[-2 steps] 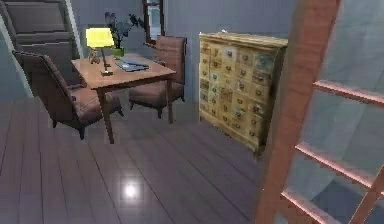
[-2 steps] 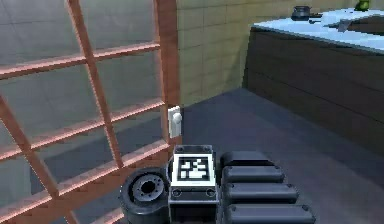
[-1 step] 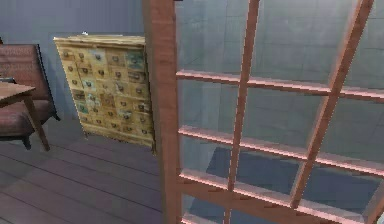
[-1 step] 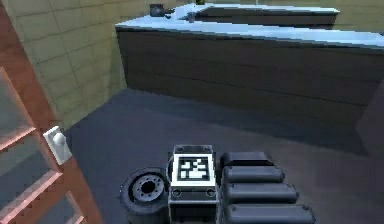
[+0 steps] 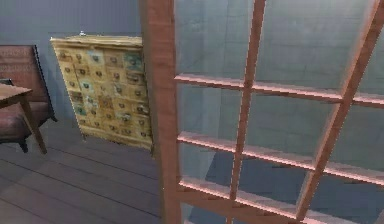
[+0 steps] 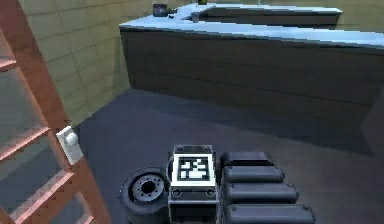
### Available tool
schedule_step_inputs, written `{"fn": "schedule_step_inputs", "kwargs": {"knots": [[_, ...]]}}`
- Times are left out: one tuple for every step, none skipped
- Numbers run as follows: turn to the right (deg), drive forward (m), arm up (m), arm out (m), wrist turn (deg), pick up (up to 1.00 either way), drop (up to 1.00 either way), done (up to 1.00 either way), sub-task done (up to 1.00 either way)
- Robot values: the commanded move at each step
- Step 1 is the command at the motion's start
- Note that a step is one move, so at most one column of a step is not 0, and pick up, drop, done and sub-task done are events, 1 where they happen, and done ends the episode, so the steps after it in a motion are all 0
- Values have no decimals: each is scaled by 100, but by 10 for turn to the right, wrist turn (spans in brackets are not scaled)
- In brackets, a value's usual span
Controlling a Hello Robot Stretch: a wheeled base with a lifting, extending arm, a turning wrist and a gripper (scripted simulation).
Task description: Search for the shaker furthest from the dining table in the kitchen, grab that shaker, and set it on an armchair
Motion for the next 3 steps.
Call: {"fn": "schedule_step_inputs", "kwargs": {"knots": [[-390, 0, 0, 0, 0, 0, 0, 0, 0], [0, 70, 0, 0, 0, 0, 0, 0, 0], [-450, 0, 0, 0, 0, 0, 0, 0, 0]]}}
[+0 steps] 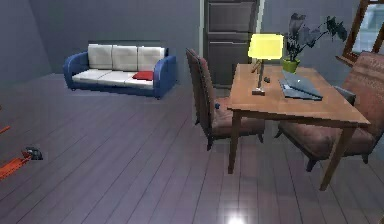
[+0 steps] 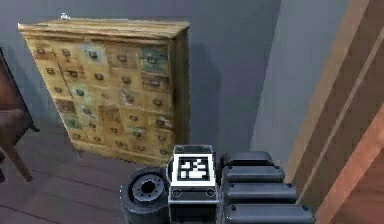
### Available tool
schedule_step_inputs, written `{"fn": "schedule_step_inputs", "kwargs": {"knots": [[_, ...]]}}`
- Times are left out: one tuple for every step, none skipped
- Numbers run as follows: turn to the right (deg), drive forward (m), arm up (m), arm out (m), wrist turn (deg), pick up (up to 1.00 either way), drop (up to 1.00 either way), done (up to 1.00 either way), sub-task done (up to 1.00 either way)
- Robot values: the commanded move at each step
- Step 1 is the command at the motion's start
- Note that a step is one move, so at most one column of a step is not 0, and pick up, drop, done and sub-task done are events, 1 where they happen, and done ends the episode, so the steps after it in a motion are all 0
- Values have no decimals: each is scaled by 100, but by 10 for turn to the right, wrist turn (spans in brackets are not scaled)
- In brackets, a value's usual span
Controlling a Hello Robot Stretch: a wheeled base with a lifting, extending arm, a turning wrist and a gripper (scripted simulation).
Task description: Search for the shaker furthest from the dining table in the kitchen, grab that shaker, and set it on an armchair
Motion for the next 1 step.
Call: {"fn": "schedule_step_inputs", "kwargs": {"knots": [[-240, 0, 0, 0, 0, 0, 0, 0, 0]]}}
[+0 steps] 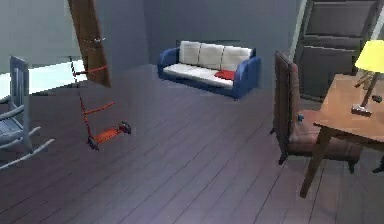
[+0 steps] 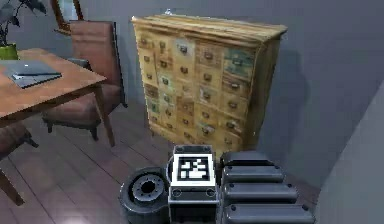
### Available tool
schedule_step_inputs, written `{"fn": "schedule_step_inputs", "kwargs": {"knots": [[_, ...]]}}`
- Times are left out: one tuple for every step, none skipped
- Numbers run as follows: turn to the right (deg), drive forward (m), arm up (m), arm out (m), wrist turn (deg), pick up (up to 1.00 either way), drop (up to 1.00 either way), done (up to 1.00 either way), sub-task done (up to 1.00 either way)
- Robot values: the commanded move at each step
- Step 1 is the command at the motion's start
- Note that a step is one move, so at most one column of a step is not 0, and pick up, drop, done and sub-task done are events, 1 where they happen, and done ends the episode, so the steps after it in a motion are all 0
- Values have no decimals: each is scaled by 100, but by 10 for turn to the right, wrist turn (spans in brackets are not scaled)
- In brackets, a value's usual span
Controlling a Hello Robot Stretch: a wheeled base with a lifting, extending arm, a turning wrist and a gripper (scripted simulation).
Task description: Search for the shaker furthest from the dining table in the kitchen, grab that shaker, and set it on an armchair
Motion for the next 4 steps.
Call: {"fn": "schedule_step_inputs", "kwargs": {"knots": [[0, 100, 0, 0, 0, 0, 0, 0, 0], [0, 100, 0, 0, 0, 0, 0, 0, 0], [-180, 0, 0, 0, 0, 0, 0, 0, 0], [0, 15, 0, 0, 0, 0, 0, 0, 0]]}}
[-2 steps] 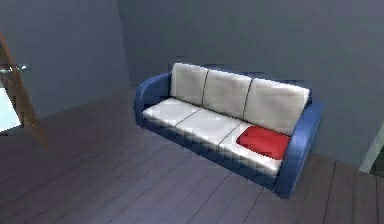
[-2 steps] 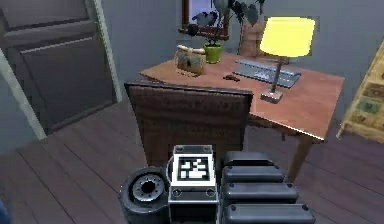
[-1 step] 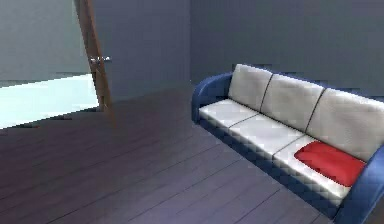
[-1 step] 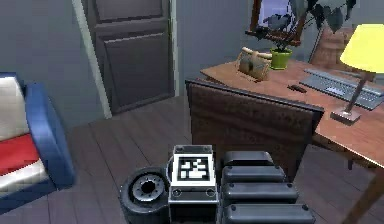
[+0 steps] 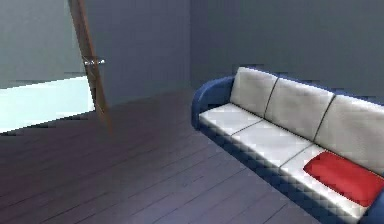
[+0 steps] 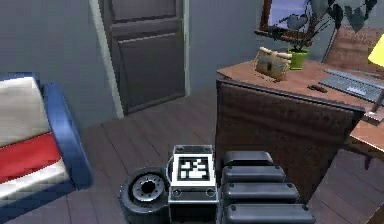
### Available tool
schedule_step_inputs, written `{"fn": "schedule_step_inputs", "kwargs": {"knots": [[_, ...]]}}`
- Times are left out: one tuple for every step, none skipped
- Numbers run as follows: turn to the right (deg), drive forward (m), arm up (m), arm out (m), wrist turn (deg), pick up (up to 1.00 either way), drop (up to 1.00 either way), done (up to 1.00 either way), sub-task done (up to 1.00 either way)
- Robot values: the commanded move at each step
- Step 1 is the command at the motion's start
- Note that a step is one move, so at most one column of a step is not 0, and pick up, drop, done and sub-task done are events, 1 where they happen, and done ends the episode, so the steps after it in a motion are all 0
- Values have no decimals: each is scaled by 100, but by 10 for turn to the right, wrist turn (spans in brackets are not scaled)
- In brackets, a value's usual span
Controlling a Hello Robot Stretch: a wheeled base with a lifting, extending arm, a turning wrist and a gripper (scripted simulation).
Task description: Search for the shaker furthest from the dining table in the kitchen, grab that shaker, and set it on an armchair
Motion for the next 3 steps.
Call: {"fn": "schedule_step_inputs", "kwargs": {"knots": [[0, 35, 0, 0, 0, 0, 0, 0, 0], [-300, 0, 0, 0, 0, 0, 0, 0, 0], [0, 70, 0, 0, 0, 0, 0, 0, 0]]}}
